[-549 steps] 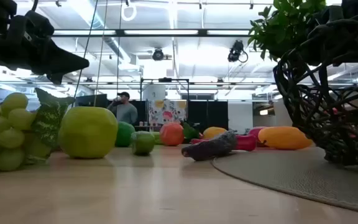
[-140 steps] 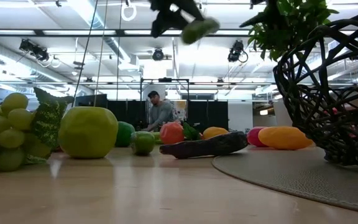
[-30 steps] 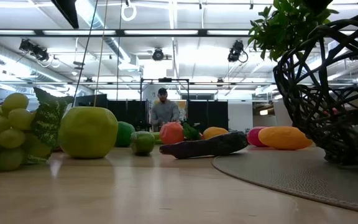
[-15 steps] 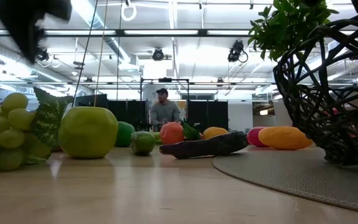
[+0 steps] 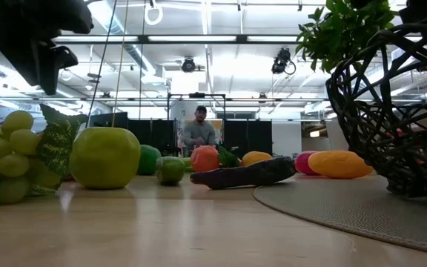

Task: Build produce basket
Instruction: Put the purple garlic into the black basket

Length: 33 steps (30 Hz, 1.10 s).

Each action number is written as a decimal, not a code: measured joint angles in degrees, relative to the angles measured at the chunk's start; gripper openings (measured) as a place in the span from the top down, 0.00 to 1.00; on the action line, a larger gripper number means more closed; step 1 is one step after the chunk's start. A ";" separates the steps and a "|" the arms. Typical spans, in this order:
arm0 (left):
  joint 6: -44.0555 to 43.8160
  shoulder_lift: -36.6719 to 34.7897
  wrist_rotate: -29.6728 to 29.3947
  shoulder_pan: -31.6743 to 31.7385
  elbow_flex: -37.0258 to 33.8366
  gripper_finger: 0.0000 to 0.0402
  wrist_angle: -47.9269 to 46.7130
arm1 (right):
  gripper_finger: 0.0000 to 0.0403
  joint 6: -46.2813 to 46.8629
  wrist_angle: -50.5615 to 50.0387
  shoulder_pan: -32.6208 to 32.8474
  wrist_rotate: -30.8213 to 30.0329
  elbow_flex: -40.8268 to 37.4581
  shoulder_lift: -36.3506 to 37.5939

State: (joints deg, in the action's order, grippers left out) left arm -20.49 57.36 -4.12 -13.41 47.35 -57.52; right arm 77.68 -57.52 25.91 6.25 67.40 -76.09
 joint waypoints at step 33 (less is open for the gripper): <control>9.53 20.48 4.14 6.91 -5.74 0.26 11.45 | 0.22 3.79 2.34 1.40 -4.81 0.00 0.02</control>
State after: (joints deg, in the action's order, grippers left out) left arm -10.96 77.84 0.02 -6.50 41.61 -46.06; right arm 81.47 -55.17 27.31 1.44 67.40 -76.07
